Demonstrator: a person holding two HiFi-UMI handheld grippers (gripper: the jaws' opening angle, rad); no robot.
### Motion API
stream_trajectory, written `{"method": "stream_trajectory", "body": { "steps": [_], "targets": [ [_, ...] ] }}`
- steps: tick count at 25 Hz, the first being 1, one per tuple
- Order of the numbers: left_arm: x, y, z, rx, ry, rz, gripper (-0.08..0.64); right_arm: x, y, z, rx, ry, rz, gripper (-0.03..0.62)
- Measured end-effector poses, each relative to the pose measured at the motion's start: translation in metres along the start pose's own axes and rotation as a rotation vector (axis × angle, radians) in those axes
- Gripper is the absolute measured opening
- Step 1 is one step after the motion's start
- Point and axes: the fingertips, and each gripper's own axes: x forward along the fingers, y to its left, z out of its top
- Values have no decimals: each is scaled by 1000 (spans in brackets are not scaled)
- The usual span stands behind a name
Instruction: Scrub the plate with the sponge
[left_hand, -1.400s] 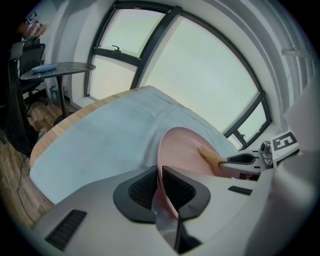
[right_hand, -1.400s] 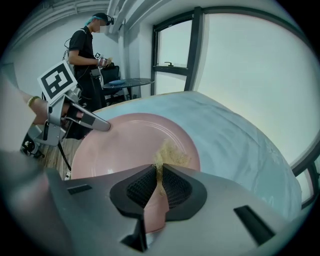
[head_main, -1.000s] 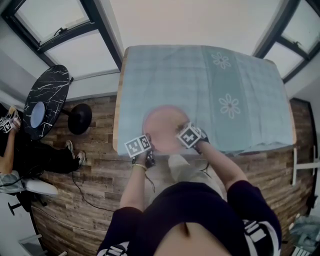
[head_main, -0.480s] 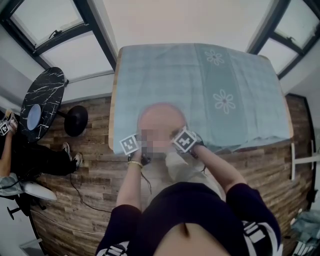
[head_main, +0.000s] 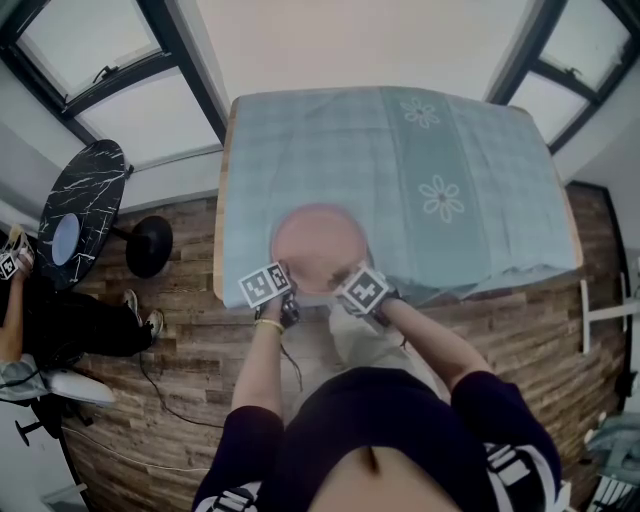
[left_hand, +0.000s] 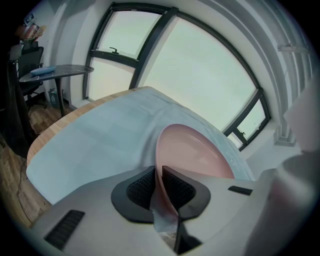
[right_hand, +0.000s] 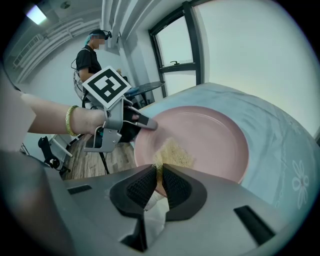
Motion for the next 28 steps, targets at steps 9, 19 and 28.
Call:
{"method": "stream_trajectory", "body": {
  "steps": [9,19,28],
  "targets": [
    [-8,-2,0,-10,-16,-54,172,-17,-3,15,64,-161,-82,38],
    [-44,-8,-12,-21,-75,-91,176,-45,12,22,154,-325,-109,37],
    [-96,-27,-24,21,-155,-159,175,-70,34,11,238,-407,-141,37]
  ]
}}
